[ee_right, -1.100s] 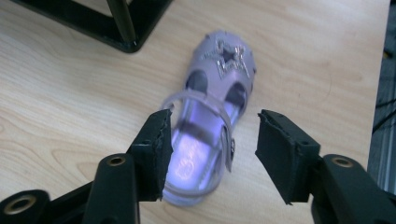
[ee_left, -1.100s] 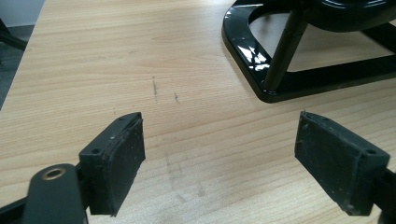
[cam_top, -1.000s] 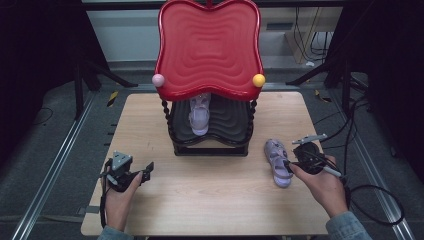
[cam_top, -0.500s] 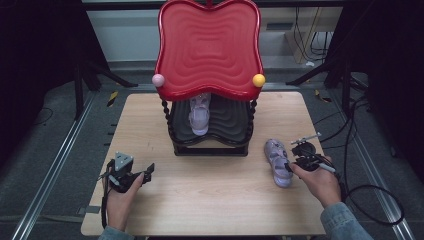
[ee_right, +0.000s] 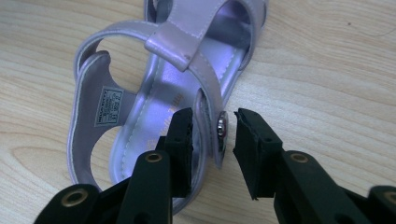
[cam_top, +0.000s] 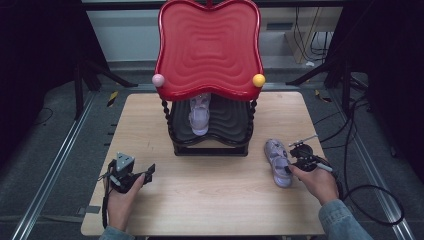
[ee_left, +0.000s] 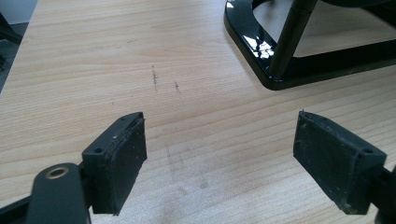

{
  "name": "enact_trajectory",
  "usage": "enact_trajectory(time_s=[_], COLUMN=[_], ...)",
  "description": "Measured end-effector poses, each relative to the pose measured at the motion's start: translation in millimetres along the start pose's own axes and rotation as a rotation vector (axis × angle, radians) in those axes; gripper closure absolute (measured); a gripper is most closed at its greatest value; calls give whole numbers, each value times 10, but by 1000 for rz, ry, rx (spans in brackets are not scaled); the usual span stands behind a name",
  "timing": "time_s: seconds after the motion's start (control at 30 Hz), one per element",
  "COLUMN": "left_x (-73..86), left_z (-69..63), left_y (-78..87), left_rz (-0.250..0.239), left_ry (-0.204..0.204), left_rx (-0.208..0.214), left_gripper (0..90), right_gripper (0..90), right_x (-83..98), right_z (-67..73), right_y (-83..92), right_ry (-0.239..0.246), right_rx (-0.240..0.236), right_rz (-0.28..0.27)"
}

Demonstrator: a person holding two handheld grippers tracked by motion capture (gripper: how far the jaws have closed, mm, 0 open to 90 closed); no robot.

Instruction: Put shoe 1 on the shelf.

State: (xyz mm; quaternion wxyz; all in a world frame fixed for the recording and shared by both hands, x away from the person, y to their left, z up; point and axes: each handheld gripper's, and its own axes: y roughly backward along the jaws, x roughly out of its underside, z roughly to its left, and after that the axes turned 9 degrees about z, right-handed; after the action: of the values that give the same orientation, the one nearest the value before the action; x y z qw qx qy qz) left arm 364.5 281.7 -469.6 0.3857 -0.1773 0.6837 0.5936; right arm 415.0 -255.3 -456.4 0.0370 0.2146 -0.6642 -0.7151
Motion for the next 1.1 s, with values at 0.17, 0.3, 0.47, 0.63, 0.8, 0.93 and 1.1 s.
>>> enact_trajectory(time_s=[0.17,0.3,0.47,0.63,0.8,0.93,1.1], left_x=[6,5,6,8,12,15,21], left_z=[7,14,3,0,-1,20,33], left_y=[-3,-4,-11,-17,-25,-23,-23], left_rz=[2,-1,3,4,7,5,6], left_ry=[5,6,4,4,2,5,7], left_rx=[-2,-4,-5,-8,-8,-13,-12], left_gripper=[166,166,167,167,167,167,167], right_gripper=[792,815,822,823,823,823,823], right_x=[-4,41,154,252,176,3,-182], right_z=[8,11,105,332,623,887,1062], right_y=[-3,62,195,308,318,223,80], right_ry=[19,38,95,179,279,380,441], right_rx=[8,21,7,-28,-71,-100,-123], right_rz=[0,-19,-39,-64,-90,-101,-111])
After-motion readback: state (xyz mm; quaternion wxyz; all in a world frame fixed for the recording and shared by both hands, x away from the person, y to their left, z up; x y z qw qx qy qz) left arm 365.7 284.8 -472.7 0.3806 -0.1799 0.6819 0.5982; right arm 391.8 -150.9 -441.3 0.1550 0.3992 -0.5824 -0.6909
